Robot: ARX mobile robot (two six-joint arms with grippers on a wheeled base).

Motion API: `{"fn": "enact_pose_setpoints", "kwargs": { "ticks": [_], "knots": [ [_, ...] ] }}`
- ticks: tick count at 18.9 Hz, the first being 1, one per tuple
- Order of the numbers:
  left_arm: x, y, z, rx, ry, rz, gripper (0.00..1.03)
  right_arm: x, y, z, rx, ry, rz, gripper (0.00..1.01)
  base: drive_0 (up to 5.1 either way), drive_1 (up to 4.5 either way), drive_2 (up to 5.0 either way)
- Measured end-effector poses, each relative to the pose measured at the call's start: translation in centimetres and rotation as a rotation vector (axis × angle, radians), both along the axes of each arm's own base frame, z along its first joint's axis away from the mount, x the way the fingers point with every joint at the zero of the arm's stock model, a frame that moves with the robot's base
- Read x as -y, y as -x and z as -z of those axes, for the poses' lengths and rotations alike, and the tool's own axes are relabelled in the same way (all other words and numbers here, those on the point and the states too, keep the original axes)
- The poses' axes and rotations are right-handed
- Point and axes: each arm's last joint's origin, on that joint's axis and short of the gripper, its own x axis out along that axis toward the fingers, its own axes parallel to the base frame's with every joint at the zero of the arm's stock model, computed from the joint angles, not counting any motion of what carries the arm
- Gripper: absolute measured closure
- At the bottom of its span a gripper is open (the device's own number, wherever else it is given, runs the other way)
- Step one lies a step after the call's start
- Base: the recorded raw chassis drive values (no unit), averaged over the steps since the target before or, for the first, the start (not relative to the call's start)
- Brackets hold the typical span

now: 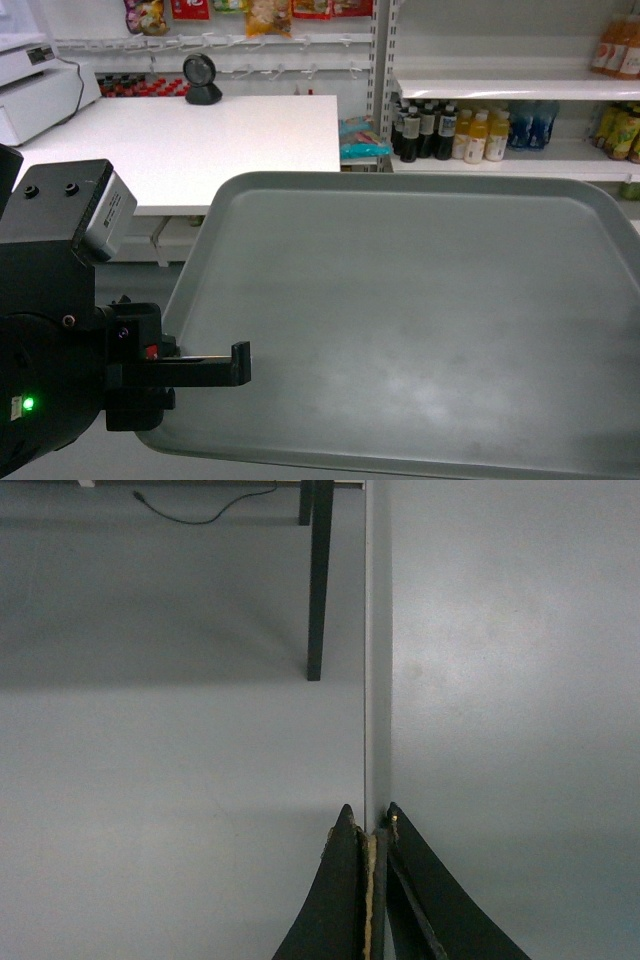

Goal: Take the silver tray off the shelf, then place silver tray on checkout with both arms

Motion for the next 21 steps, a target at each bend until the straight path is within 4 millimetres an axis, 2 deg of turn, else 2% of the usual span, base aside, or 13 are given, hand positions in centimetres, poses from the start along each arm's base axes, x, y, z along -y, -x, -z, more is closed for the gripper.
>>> {"fn": "enact_pose_setpoints", "kwargs": {
  "ticks": [15,19,21],
  "knots": [
    [0.0,0.0,0.0,0.0,0.0,0.0,1.0,0.0,0.03,0.04,-0.004,-0.001,0.0,0.98,-5.0,2.44,2.4],
    [-0.09,-0.03,0.01,-0.001,-0.001,-0.004,1.0,-0.06,0.0,0.07,-0.005,-0.002,-0.004,0.98,0.0,0.0,0.0],
    [-0.11,0.0,0.02,-0.002,-0.001,-0.004,1.0,-0.06,0.01,-0.02,-0.001,-0.002,-0.004,0.98,-0.4,3.82,-4.7]
  ]
}}
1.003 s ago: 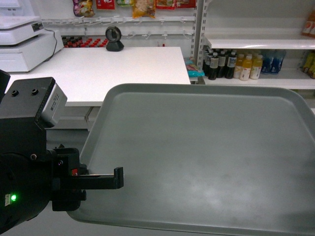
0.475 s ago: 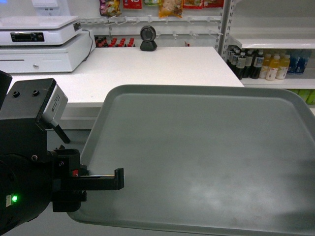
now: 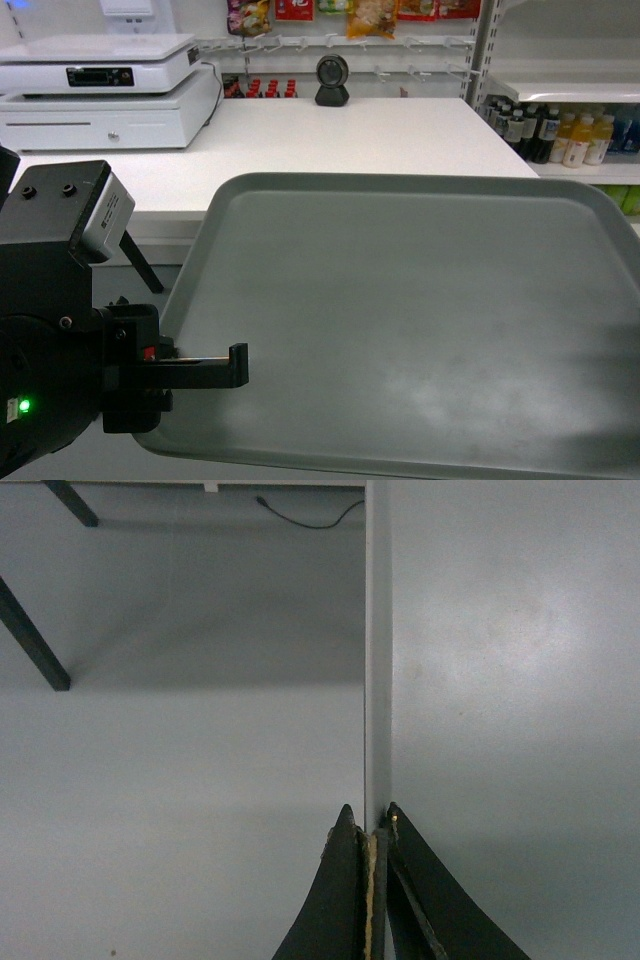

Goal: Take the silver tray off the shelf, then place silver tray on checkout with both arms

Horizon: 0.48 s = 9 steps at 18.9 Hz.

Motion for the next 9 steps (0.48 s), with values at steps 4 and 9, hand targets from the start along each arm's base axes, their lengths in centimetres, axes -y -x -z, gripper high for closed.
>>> {"fn": "enact_pose_setpoints", "kwargs": {
  "ticks": [4,9],
  "knots": [
    [0.01,-0.01,-0.04,0.003,0.002,0.0,1.0,0.02,0.01,0.01,0.001,0.0,0.001,0.98,0.0,4.32,-4.2],
    [0.01,-0.01,-0.04,0.003,0.002,0.001,1.0,0.02,0.01,0.01,0.001,0.0,0.001,0.98,0.2,4.45,-4.1]
  ]
}}
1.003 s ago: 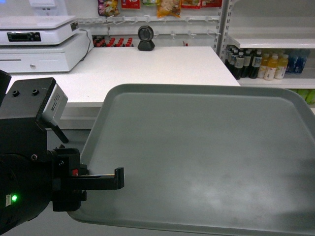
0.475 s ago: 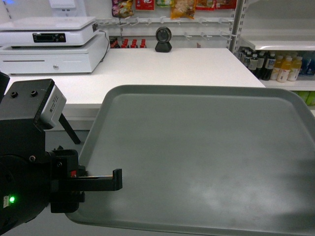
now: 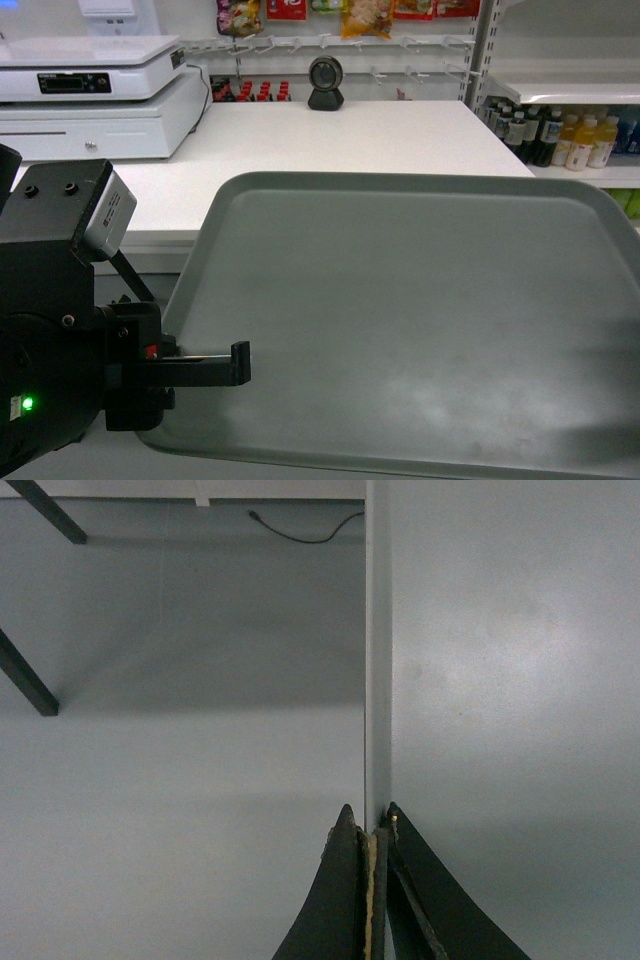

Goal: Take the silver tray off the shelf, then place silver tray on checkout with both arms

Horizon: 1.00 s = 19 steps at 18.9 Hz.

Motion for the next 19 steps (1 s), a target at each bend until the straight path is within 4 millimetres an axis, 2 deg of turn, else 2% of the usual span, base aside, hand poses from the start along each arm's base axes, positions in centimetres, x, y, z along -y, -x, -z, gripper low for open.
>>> {"fn": "enact_pose_setpoints", "kwargs": {
  "ticks": [19],
  "knots": [
    [0.01,-0.01,0.06,-0.004,-0.002,0.0,1.0,0.0,0.0,0.06,-0.004,0.0,0.0,0.98,0.1,4.35,-4.2]
  ]
}}
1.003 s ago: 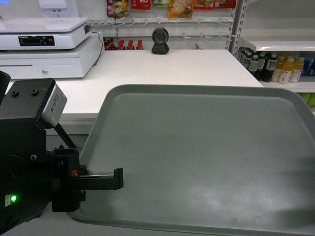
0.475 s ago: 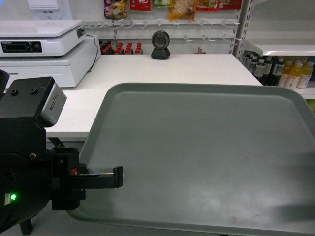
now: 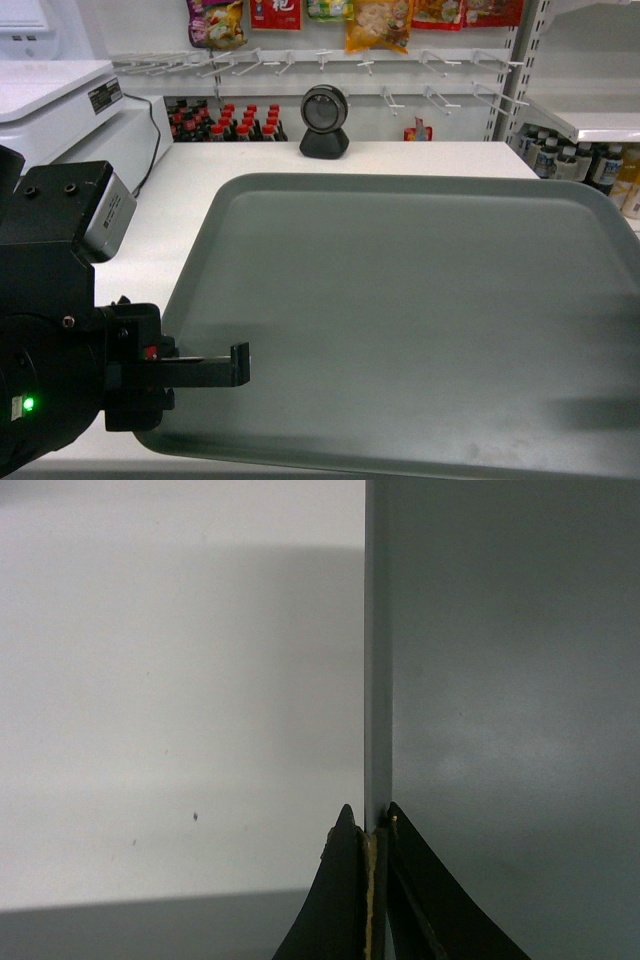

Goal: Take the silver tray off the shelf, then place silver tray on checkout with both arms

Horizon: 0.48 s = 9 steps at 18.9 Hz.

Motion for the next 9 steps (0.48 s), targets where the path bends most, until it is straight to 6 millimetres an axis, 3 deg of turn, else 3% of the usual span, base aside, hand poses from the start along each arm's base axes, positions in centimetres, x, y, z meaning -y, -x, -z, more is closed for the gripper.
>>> {"fn": "enact_pose_setpoints", "kwargs": {
  "ticks": [9],
  "knots": [
    [0.01,-0.02,-0.02,0.003,0.002,0.0,1.0,0.02,-0.02,-0.04,0.004,0.0,0.0,0.98,-0.1,4.17,-4.4]
  ]
}}
